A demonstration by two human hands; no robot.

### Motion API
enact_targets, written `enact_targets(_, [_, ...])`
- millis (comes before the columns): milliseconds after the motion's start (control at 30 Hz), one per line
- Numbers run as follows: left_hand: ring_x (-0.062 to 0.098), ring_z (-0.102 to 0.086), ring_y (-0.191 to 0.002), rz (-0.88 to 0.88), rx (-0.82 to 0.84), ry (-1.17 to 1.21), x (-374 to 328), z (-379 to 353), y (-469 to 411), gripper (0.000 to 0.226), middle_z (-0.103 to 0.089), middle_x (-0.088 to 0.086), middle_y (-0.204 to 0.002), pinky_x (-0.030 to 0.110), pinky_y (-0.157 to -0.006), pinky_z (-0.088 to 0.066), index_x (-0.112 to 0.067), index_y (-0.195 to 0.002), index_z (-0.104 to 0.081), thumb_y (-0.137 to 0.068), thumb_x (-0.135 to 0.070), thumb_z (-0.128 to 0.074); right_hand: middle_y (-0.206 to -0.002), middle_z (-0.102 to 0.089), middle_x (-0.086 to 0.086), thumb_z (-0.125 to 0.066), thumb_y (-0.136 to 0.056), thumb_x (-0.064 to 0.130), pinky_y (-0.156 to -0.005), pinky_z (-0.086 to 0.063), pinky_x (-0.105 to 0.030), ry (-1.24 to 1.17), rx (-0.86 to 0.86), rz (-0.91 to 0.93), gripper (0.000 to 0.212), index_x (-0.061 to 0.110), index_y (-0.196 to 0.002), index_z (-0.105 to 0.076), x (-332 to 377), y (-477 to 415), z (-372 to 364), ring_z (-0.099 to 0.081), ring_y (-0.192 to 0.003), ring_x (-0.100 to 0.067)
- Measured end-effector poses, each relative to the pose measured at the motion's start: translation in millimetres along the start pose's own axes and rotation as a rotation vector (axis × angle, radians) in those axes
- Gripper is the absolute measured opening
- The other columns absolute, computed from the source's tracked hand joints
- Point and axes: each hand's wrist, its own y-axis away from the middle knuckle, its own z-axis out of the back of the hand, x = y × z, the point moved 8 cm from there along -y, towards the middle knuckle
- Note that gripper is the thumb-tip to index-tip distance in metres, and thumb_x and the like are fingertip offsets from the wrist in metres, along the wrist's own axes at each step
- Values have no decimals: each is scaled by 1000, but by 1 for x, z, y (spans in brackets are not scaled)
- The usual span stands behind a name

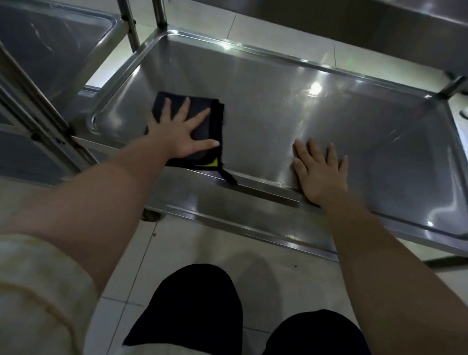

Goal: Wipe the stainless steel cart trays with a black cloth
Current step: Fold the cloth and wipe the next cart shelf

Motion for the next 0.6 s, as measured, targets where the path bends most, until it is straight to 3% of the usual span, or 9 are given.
enact_targets(200, [39, 23, -145, -266, 21, -65, -161, -30, 17, 100, 20, -1, -163, 71, -104, 18, -56, -148, 10, -62, -100, -16, -164, -1, 9, -16, -105, 46, -117, 7, -51, -80, -22, 14, 51, 40, -155, -6, -5, -4, 0, 5, -149, -35])
enact_targets(300, [36, 24, -145, -268, 12, -42, -174, -33, 17, 100, 21, -2, -163, 68, -105, 19, -55, -148, 9, -63, -100, -18, -164, -6, 8, -22, -105, 45, -118, 2, -49, -130, -12, 103, 53, 36, -155, -9, -15, -6, 3, -1, -150, -31])
enact_targets(367, [34, 23, -146, -272, 11, -20, -168, -31, 15, 102, 20, -3, -163, 66, -107, 18, -55, -149, 7, -61, -101, -19, -164, 0, 11, -19, -101, 55, -116, 0, -53, -38, 24, 124, 55, 46, -153, -1, -38, -3, 0, -1, -150, -28])
enact_targets(467, [33, 23, -146, -270, 22, -12, -166, -31, 16, 105, 19, -5, -163, 65, -108, 17, -55, -149, 5, -57, -103, -17, -163, 3, 15, -18, -96, 68, -115, -2, -59, -37, 36, -70, 58, 56, -148, 3, -113, 15, 2, 0, -150, -30])
enact_targets(600, [35, 23, -146, -273, 19, -34, -172, -31, 15, 104, 20, -5, -163, 68, -108, 16, -56, -148, 8, -58, -102, -14, -163, 7, 13, -18, -89, 78, -117, 2, -55, -61, 65, -264, 63, 61, -145, 7, -175, 35, -3, 5, -146, -47])
